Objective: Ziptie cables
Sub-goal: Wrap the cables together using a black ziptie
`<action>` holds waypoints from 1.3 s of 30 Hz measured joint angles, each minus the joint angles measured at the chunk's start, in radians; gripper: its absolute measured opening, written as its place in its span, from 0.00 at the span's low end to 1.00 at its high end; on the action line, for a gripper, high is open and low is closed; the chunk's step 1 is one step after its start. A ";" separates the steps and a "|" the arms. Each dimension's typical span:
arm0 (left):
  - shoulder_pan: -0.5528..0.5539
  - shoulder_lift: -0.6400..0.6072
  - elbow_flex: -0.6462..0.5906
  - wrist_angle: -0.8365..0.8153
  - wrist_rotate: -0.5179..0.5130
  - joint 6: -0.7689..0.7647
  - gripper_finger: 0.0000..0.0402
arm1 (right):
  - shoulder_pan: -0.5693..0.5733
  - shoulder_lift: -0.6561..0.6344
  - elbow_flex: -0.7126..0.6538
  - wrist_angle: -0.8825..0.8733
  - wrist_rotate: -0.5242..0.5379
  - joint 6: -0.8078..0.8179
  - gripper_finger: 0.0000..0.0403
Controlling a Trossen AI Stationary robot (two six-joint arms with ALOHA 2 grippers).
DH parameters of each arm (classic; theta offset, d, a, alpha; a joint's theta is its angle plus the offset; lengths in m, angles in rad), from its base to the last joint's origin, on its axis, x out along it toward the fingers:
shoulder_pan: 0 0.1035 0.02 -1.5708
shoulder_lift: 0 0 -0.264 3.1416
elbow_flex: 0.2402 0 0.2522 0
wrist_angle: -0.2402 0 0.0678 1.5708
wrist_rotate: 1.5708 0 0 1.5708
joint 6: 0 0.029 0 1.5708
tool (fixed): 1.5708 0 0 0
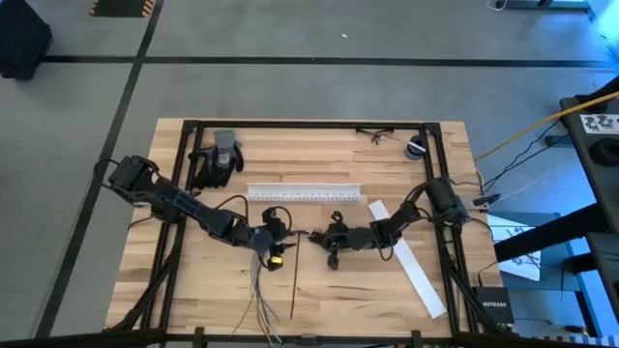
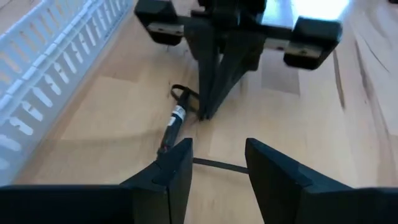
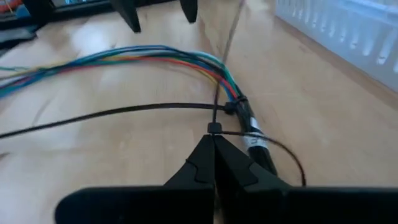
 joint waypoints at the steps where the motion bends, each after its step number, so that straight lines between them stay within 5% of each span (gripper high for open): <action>1: -0.005 0.000 0.000 -0.001 0.000 -0.004 0.36 | -0.007 0.009 0.009 -0.009 -0.008 -0.008 0.00; 16: -0.015 0.000 0.000 -0.012 -0.005 -0.042 0.36 | -0.075 0.071 0.109 -0.022 -0.169 -0.154 0.00; 25: 0.109 -0.001 0.136 -0.287 0.005 0.200 0.33 | -0.075 0.071 0.109 -0.032 -0.164 -0.153 0.00; 32: 0.255 0.041 0.156 -0.396 0.331 0.253 0.34 | -0.075 0.071 0.109 -0.034 -0.164 -0.152 0.00; 39: 0.251 0.157 0.146 -0.340 0.354 0.315 0.32 | -0.075 0.070 0.109 -0.036 -0.163 -0.163 0.00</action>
